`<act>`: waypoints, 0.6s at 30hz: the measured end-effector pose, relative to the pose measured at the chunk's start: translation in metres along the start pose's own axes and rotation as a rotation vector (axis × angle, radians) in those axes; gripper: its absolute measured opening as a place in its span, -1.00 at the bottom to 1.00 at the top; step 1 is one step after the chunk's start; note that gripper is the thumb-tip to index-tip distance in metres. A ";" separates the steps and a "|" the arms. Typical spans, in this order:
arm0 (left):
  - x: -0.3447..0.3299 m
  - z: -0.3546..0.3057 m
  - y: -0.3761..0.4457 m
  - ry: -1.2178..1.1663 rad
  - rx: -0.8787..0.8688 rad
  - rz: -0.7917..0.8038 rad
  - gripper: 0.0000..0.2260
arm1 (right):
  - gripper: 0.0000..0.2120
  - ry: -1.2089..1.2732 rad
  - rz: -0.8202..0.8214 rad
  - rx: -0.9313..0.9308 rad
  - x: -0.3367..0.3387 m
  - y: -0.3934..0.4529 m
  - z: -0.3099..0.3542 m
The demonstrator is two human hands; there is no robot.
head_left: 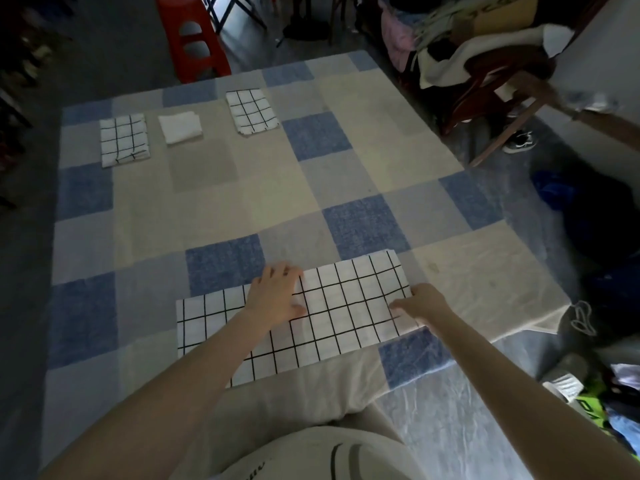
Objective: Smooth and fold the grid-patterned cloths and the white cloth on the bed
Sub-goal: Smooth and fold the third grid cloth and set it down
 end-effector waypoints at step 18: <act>0.193 -0.009 0.077 -0.757 -0.060 -0.294 -0.77 | -0.75 0.105 -0.448 0.996 0.171 -0.097 0.196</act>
Point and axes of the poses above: each hand's wrist, its own y-axis towards the middle knuckle, its own x-axis out of the back of the hand, z = x × y, the point moved 7 cm from there along y, towards the middle knuckle, and after that the axes turned 3 degrees about z, right-handed, at the moved point
